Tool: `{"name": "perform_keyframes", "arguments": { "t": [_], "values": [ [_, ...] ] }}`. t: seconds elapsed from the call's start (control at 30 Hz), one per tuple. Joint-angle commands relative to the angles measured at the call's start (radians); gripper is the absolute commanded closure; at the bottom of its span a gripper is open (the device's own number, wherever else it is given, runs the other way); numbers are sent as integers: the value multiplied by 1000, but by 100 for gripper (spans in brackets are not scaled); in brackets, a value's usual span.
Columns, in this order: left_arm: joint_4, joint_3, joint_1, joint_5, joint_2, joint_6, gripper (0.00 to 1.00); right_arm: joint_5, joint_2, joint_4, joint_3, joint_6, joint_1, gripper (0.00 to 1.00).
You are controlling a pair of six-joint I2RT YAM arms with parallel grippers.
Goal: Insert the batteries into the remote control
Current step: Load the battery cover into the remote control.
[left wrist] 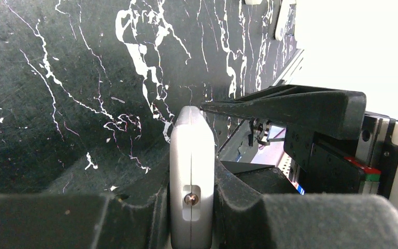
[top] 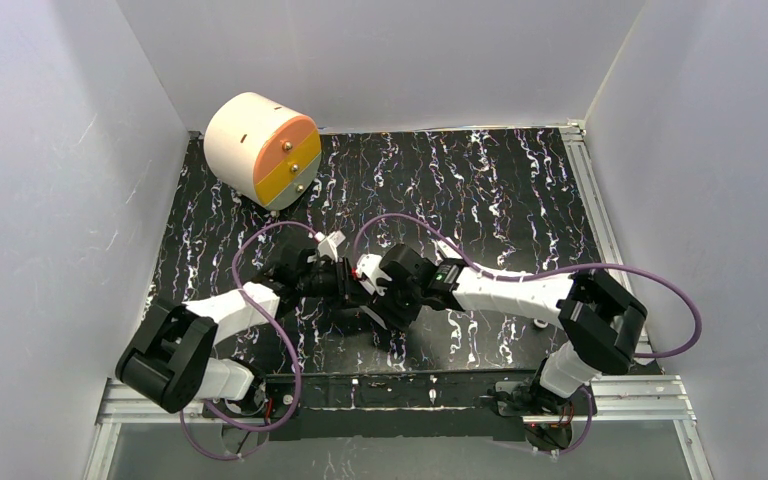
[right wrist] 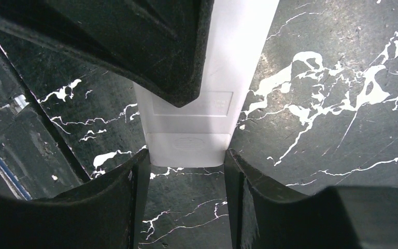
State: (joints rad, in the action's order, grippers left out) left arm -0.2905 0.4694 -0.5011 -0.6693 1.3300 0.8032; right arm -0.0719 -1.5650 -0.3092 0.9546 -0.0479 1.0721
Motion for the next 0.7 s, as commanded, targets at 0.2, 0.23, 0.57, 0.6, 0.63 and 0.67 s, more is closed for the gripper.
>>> {"name": "perform_keyframes", "arguments": {
  "t": [0.2, 0.23, 0.57, 0.6, 0.63, 0.67],
  "values": [
    [-82, -19, -16, -146, -115, 49, 100, 45, -32, 79, 102, 75, 12, 52],
    [-84, -21, -16, -152, -114, 55, 100, 49, -33, 80, 110, 81, 12, 52],
    [-158, 11, -12, -247, -142, 160, 100, 51, -57, 39, 207, 58, 12, 49],
    [-159, 18, -9, -257, -143, 170, 100, 52, -61, 20, 217, 55, 12, 48],
    [-158, 25, -6, -270, -143, 180, 100, 53, -63, 3, 225, 52, 12, 48],
    [-158, 33, -3, -284, -141, 188, 100, 53, -66, -16, 234, 50, 13, 48]
  ]
}}
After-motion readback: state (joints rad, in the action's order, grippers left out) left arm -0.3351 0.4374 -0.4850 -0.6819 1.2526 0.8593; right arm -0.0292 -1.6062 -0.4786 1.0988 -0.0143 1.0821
